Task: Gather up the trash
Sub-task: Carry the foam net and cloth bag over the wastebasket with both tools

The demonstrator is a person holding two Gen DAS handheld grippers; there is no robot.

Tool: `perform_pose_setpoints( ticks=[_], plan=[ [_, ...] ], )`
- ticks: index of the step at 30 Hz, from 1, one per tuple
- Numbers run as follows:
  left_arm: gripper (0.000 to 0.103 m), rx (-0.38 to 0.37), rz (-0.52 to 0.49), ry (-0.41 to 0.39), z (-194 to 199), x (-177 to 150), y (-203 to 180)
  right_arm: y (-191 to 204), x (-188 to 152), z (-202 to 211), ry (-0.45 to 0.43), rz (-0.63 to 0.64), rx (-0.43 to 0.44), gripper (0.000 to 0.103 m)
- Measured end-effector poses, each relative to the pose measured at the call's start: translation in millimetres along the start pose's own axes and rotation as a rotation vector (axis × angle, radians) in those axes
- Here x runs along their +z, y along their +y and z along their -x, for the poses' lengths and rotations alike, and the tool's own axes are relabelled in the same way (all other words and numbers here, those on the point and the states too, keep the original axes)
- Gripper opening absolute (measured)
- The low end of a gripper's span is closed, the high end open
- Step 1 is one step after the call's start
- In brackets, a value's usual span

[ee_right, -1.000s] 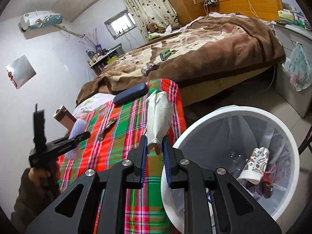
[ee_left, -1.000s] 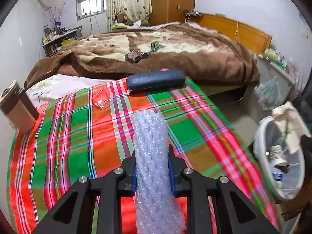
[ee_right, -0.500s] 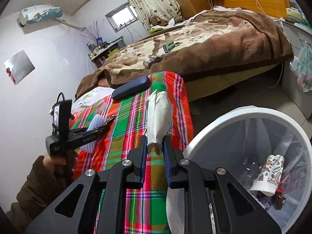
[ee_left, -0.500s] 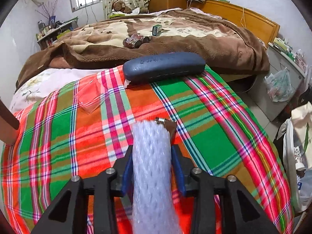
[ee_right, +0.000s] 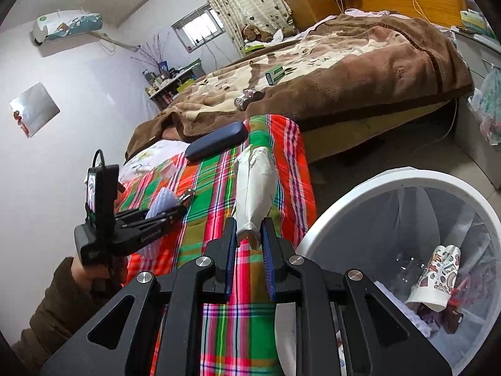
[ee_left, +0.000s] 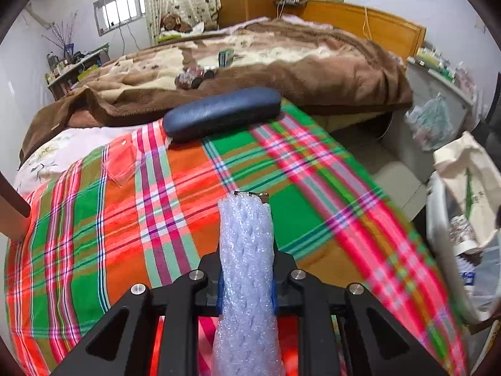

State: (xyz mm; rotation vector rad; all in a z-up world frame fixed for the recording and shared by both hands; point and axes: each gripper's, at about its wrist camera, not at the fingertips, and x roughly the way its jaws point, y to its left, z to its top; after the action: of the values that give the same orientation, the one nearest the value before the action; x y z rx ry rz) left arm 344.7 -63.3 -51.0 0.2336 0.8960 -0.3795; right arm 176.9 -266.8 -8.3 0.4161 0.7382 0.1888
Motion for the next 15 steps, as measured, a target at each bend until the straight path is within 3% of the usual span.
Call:
perform_pose_setpoints(
  ticks=[8, 15],
  plan=[
    [0.02, -0.086, -0.015, -0.066, 56, 2, -40, -9, 0, 38, -0.065, -0.023, -0.013, 0.016],
    [0.021, -0.193, -0.082, -0.109, 93, 4, -104, -33, -4, 80, -0.102, -0.032, -0.097, 0.016]
  ],
)
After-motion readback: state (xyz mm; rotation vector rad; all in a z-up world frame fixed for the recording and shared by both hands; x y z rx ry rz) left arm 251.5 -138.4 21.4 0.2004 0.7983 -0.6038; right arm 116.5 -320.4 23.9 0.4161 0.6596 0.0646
